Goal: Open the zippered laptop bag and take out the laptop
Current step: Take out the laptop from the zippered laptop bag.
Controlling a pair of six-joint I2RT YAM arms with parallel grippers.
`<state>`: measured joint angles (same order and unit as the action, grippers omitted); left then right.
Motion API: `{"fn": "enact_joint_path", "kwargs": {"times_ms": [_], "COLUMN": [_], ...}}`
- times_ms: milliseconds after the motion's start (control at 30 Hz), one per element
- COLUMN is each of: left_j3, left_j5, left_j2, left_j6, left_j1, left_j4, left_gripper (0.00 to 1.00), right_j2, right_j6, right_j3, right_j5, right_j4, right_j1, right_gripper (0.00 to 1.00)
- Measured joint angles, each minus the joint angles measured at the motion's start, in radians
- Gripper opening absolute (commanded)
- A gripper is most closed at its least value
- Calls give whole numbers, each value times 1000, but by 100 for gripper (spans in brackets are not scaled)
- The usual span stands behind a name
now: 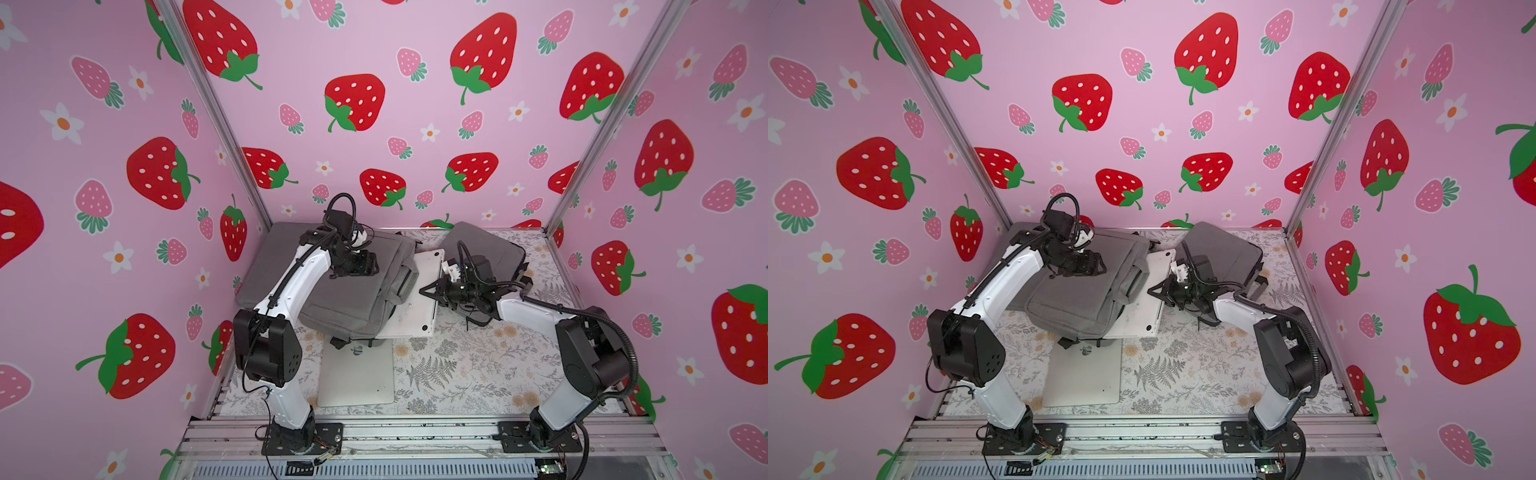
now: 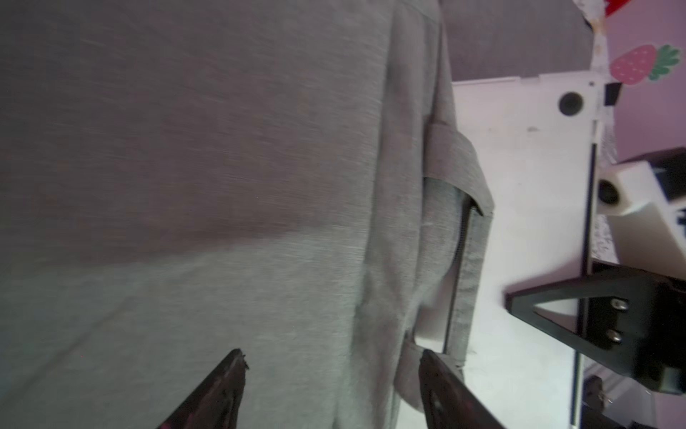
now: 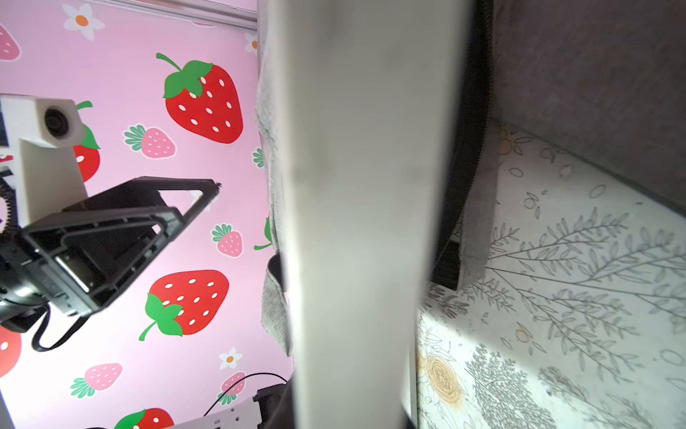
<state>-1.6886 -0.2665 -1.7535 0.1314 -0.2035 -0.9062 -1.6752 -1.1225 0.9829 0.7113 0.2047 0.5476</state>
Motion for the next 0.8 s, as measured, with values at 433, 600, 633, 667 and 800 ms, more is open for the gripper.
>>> {"fn": "enact_joint_path", "kwargs": {"times_ms": [433, 600, 633, 667, 800], "left_j3": [25, -5, -19, -35, -92], "left_j5": [183, 142, 132, 118, 78], "left_j2": [-87, -204, -225, -253, -331], "left_j6": [-85, -116, -121, -128, -149], "left_j1": [288, 306, 306, 307, 309], "left_j4": [46, 55, 54, 54, 46], "left_gripper": [80, 77, 76, 75, 73], "right_j2": [6, 6, 6, 6, -2], "right_j6": [56, 66, 68, 70, 73], "right_j3": [-6, -8, -8, -8, -8], "right_j5": [31, 34, 34, 35, 39], "right_j4": [-7, -5, -5, -4, 0], "right_j1": [-13, -14, -14, -14, -14], "right_gripper": [0, 0, 0, 0, 0]}}
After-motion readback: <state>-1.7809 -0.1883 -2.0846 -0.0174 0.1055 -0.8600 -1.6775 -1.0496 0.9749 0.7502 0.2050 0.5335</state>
